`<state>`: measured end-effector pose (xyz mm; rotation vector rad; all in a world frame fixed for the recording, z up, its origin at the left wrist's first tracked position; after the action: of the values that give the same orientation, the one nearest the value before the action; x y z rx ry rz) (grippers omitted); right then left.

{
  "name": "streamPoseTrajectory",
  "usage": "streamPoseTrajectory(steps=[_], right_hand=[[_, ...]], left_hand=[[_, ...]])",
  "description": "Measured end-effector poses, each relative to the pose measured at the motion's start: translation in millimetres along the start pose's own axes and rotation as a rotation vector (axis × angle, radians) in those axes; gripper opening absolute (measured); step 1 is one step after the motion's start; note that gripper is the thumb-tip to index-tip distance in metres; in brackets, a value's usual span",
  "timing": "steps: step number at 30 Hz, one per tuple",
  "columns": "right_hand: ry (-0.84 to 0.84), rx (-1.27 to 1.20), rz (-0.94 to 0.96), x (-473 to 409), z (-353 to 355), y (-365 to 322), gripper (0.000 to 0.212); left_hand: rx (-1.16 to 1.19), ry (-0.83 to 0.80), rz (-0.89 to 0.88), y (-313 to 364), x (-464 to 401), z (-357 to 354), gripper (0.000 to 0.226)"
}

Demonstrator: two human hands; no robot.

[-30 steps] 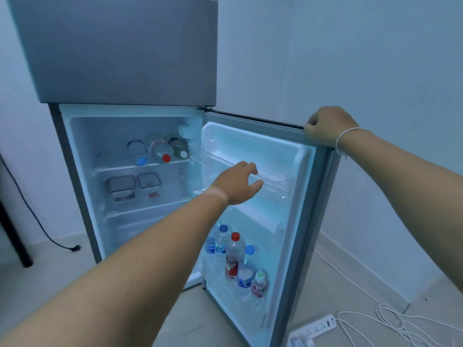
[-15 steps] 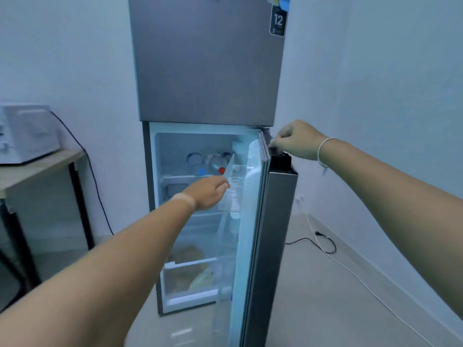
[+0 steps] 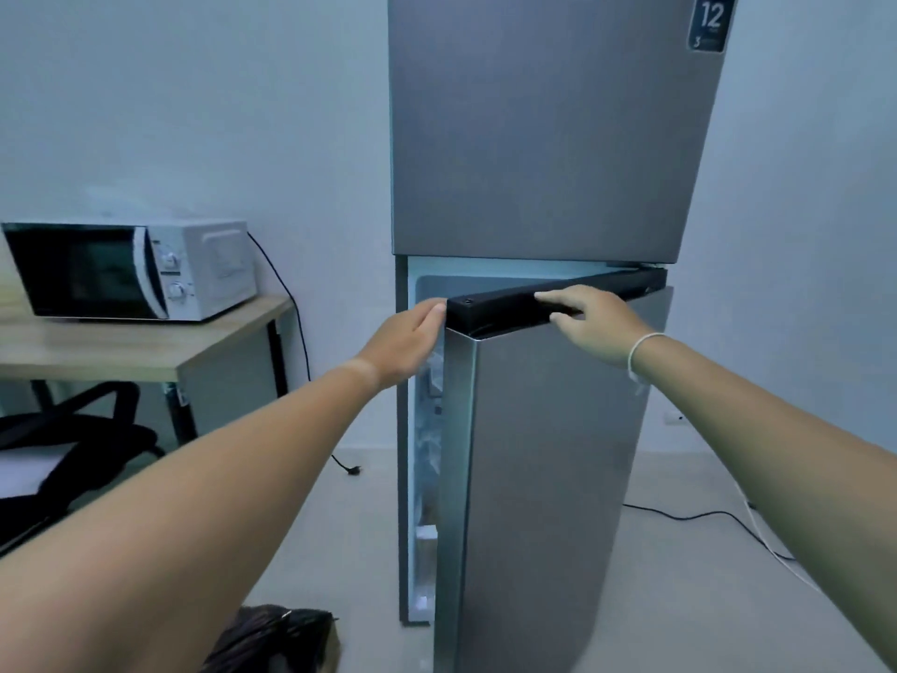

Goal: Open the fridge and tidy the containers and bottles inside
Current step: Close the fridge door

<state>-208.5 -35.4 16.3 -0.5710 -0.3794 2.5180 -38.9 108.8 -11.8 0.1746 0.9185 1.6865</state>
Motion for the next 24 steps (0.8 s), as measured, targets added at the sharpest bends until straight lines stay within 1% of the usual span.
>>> streamPoseTrajectory(steps=[2, 4, 7, 9, 11, 14, 16, 20, 24], right_hand=[[-0.021, 0.039, -0.034, -15, -10, 17, 0.04], [-0.026, 0.091, 0.0, -34, -21, 25, 0.039], [-0.016, 0.142, 0.034, -59, -32, 28, 0.04], [-0.013, 0.201, 0.039, -74, -40, 28, 0.043], [0.019, 0.256, 0.031, -89, -48, 26, 0.044], [0.062, 0.339, 0.007, -109, -54, 18, 0.041], [0.075, 0.356, 0.006, -120, -57, 17, 0.04], [0.109, 0.324, 0.017, -133, -66, 21, 0.041], [0.128, 0.285, 0.022, -144, -72, 24, 0.04]], left_hand=[[0.028, 0.098, 0.011, -12, -10, 9, 0.043], [0.012, 0.203, -0.003, -23, -20, 15, 0.045], [-0.063, 0.344, -0.062, -35, -32, 16, 0.048], [-0.158, 0.404, -0.108, -40, -39, 17, 0.051], [-0.329, 0.383, -0.117, -45, -46, 16, 0.058], [-0.711, 0.281, -0.089, -56, -56, 9, 0.072], [-0.867, 0.214, -0.041, -65, -65, 6, 0.073], [-0.999, 0.184, 0.021, -79, -83, 6, 0.071], [-1.018, 0.181, 0.054, -86, -97, 7, 0.071]])
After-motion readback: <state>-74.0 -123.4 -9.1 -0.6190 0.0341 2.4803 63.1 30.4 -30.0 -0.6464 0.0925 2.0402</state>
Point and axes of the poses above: each hand's wrist, its own x-axis away from the middle knuckle, its own z-axis out of the back of the hand, y = z × x, the point moved 4 cm from there along -x, towards the middle knuckle, and after that the axes turned 8 degrees about -y, right-handed, at the moved point
